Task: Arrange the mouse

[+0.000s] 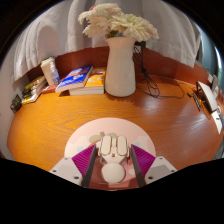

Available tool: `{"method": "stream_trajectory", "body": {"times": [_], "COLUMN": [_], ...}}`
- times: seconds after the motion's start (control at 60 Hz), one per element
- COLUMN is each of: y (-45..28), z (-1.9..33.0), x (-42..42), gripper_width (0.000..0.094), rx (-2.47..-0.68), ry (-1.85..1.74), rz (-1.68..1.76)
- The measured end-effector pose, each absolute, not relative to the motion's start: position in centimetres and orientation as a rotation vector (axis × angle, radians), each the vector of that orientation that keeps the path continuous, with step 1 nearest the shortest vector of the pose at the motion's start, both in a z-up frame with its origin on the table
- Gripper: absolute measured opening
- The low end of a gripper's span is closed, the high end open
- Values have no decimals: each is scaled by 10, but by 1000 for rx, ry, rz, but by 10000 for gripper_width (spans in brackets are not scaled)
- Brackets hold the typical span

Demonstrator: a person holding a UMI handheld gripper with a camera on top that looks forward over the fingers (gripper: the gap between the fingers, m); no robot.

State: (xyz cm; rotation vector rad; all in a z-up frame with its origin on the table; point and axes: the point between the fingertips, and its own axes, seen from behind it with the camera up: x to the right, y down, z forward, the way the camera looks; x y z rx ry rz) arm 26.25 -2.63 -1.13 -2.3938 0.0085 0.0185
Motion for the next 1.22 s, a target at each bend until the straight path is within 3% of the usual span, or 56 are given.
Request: {"method": "stream_trajectory", "body": {"times": [0.05, 0.067, 0.183, 0.417, 0.533, 0.733, 1.217], "y": [-32, -33, -43, -90, -126, -184, -262], "z": [-11, -10, 29, 150, 185, 209, 202], "x": [269, 272, 260, 185, 133, 55, -30], "gripper_width": [857, 869, 854, 863, 864, 863, 858], "rx": [-2429, -2436, -2416, -2287, -2245, -2205, -2233], "ry": [0, -1, 60, 123, 106, 74, -69], "rz": [-41, -65, -95, -72, -57, 0, 34]}}
